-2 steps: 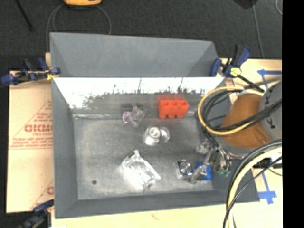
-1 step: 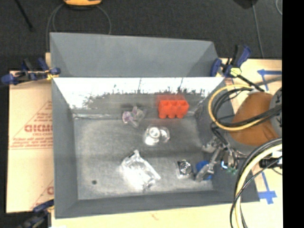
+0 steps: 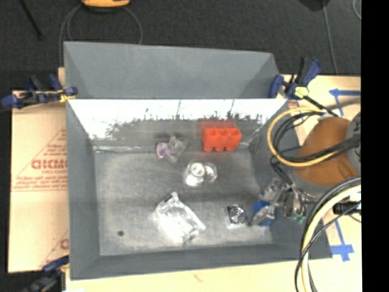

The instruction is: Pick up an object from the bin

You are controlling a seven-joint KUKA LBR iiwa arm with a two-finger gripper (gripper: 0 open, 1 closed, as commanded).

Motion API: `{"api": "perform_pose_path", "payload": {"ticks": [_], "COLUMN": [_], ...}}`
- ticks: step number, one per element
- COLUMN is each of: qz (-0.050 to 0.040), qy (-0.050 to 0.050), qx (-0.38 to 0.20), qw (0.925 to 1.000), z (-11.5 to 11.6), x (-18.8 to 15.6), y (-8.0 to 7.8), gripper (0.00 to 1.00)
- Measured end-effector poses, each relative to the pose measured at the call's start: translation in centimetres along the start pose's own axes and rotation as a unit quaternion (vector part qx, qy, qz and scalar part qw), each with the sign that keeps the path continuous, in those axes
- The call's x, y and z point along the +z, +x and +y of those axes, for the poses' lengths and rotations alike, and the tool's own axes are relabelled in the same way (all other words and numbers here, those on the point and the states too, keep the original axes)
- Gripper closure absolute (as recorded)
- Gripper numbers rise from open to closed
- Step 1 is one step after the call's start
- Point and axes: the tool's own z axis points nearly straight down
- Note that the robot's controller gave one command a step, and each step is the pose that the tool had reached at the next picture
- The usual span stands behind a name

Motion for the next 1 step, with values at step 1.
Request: {"api": "perform_pose_path", "payload": {"ticks": [1], "qz": [-0.0034], "qy": [0.003], "qx": [-0.002], "qw": [1.0000], "z": [0.04], "x": [-3.64], "y": [-0.21], "gripper": [1.00]}}
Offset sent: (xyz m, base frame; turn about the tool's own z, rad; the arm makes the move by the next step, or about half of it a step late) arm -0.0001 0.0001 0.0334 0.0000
